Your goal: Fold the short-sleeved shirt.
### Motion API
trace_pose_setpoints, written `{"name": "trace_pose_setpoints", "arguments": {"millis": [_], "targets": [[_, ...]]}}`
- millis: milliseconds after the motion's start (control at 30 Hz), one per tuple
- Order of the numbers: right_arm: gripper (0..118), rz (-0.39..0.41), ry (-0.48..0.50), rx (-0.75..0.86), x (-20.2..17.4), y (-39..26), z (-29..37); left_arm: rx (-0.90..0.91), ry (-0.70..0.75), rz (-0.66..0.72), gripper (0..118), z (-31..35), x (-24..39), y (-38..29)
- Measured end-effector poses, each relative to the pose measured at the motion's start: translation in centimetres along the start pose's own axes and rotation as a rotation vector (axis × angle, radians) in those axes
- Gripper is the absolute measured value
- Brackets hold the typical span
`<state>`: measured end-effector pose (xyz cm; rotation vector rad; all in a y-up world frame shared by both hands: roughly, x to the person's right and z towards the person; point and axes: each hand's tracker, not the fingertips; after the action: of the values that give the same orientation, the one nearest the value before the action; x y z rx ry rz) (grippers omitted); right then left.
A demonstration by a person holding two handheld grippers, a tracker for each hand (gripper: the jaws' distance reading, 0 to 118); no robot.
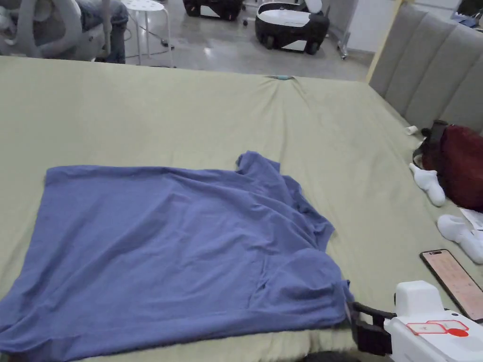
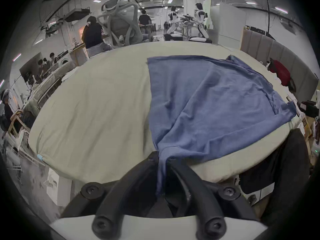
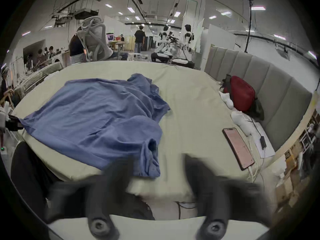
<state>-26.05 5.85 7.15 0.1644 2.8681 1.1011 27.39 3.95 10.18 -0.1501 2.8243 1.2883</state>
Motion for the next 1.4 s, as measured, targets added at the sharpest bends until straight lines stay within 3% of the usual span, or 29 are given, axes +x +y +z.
{"name": "trace_pose_setpoints", "arguments": {"millis": [100, 267, 300, 367, 400, 533, 867, 1033, 1133, 1300, 1400], "targets": [[118, -0.025, 0.088, -0.001, 0.2, -0.9, -1.0, -0.01, 0.009, -0.012, 3, 0.0, 0.1, 0.0], [93, -0.058, 0.116, -0.055, 0.1, -1.6, -4.7, -0.012, 0.006, -0.005, 3, 0.1, 0.0, 0.2], [83, -0.073, 0.139, -0.083, 0.2, -1.5, -5.3, -0.012, 0.007, -0.004, 3, 0.1, 0.1, 0.2], [31, -0.072, 0.222, -0.132, 0.7, -1.2, -6.2, -0.017, -0.001, 0.001, 3, -0.1, -0.2, 0.2], [12, -0.079, 0.255, -0.143, 0.9, -1.0, -6.4, -0.029, -0.013, 0.0, 3, -0.3, -0.3, 0.2], [9, -0.021, 0.213, -0.104, 0.5, 0.1, -4.7, -0.05, 0.011, -0.011, 3, -0.2, -0.6, 0.3], [9, -0.058, 0.164, 0.041, 0.3, 8.3, -1.2, 0.036, 0.037, -0.012, 3, 0.5, -3.1, 7.5], [9, -0.062, 0.124, 0.079, -0.5, 12.2, -5.1, 0.02, -0.023, 0.061, 3, -4.2, -4.0, 13.2], [9, -0.097, 0.087, 0.099, -1.6, 13.3, -9.1, -0.037, 0.017, 0.064, 3, -8.4, -3.6, 15.8], [9, -0.197, 0.021, 0.039, -2.4, 12.7, -15.5, -0.145, 0.01, 0.218, 3, -14.0, -3.8, 15.9], [9, -0.197, 0.018, -0.013, -2.4, 11.7, -17.2, -0.151, 0.029, 0.218, 3, -14.4, -3.5, 15.1]]}}
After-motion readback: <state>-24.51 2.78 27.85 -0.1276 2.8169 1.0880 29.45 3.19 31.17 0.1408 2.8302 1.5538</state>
